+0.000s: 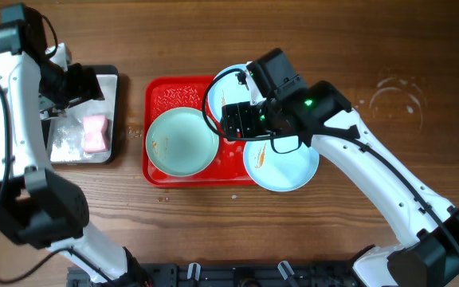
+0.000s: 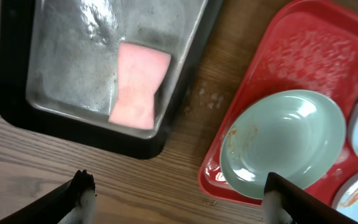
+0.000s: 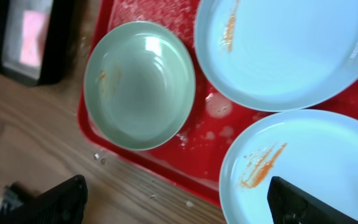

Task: Clean dirty plates on tray and stack at the side
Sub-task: 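Grasp the pink sponge with left gripper, grip plate rim with right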

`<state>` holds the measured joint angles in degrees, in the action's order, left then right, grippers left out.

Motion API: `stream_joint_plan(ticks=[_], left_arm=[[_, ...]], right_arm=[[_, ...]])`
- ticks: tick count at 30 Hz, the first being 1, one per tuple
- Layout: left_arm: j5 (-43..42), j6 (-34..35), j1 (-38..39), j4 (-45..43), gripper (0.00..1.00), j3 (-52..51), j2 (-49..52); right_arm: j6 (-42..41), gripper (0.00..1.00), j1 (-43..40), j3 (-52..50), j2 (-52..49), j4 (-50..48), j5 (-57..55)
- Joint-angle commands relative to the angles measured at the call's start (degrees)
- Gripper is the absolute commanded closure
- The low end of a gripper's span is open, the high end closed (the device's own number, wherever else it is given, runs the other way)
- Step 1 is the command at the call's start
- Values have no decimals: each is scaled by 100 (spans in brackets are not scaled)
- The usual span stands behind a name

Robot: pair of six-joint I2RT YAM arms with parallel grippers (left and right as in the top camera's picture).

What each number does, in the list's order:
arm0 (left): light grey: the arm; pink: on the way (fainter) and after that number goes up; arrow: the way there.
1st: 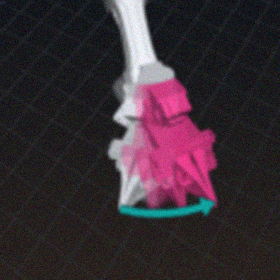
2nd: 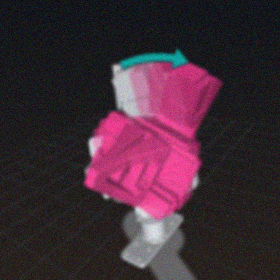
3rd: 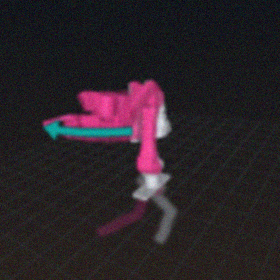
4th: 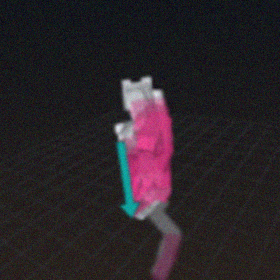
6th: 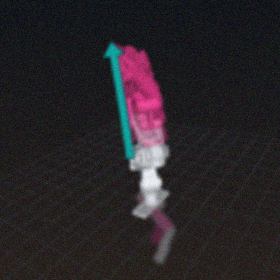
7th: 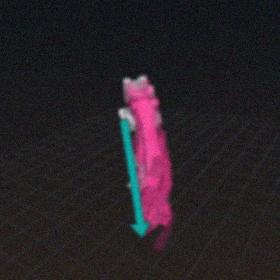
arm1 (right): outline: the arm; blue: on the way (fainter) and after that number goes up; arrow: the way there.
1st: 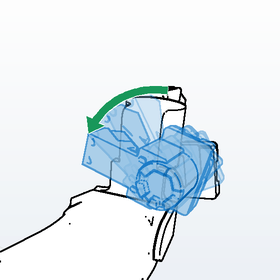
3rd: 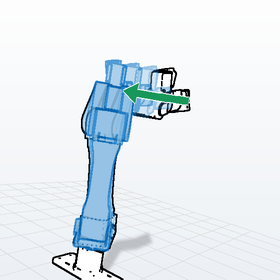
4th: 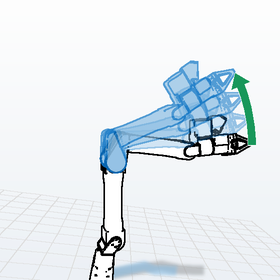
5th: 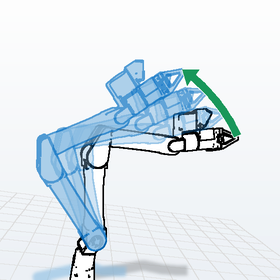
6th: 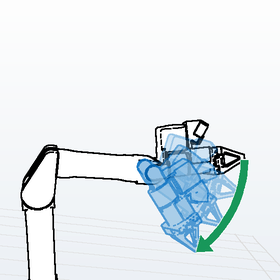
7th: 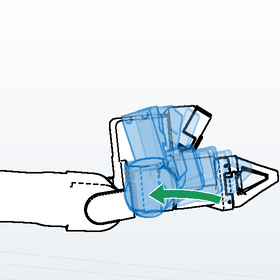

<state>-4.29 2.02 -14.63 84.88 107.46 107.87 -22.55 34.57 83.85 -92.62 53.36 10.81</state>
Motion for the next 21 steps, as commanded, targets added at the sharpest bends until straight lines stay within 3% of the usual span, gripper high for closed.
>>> stream_joint_plan(ticks=[1, 6, 9, 16, 19, 21], left_arm=[[256, -11, -11, 17, 18, 4, 389], [1001, -57, -13, -890, 18, -907, 476], [962, -483, 4, -1888, 16, -1781, 479], [651, -479, -66, -3340, 21, -3143, 479], [647, -457, -66, -3654, 26, -3410, 479], [651, -455, -66, -3689, 37, -3414, 479]], right_arm=[[-289, 7, 13, 164, 109, 7, -546], [-286, 7, 15, 164, 109, 9, -542], [-293, 7, 15, 164, 109, 4, -544], [-286, 7, 13, 164, 109, 11, -549], [-269, 7, 13, 164, 109, 11, -549], [-269, 7, 13, 164, 109, -4, -549]])
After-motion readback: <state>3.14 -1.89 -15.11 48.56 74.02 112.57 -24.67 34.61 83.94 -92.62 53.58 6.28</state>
